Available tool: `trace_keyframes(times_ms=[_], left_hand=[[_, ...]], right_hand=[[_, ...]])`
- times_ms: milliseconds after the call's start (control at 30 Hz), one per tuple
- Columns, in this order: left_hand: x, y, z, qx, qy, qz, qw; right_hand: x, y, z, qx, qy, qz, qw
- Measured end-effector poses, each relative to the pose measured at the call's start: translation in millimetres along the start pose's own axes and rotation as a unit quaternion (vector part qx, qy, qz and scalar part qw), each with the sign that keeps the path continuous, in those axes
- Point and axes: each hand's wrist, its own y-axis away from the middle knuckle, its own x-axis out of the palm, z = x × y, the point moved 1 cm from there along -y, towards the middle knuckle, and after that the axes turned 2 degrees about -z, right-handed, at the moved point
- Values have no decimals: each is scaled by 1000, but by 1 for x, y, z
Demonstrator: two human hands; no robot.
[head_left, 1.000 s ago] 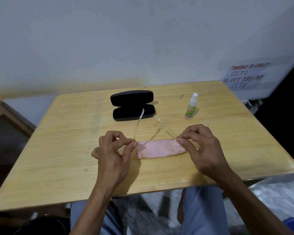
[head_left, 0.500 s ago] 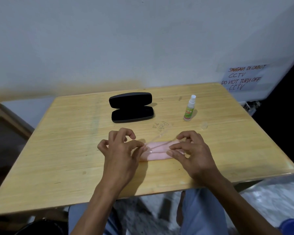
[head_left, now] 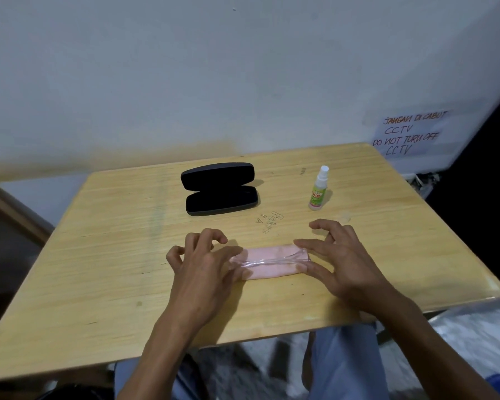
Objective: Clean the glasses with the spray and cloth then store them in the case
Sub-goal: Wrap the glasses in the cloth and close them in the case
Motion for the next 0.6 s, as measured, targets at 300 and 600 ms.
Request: trace_keyframes(times_ms=[300,600], left_hand=[[0,-2,10,15,-10,16,1000],[-2,-5,32,40,-20,-40,998]], right_hand=[[1,-5,-7,-58,-5,5,998],[12,-21,3,-111,-11,-50,993]])
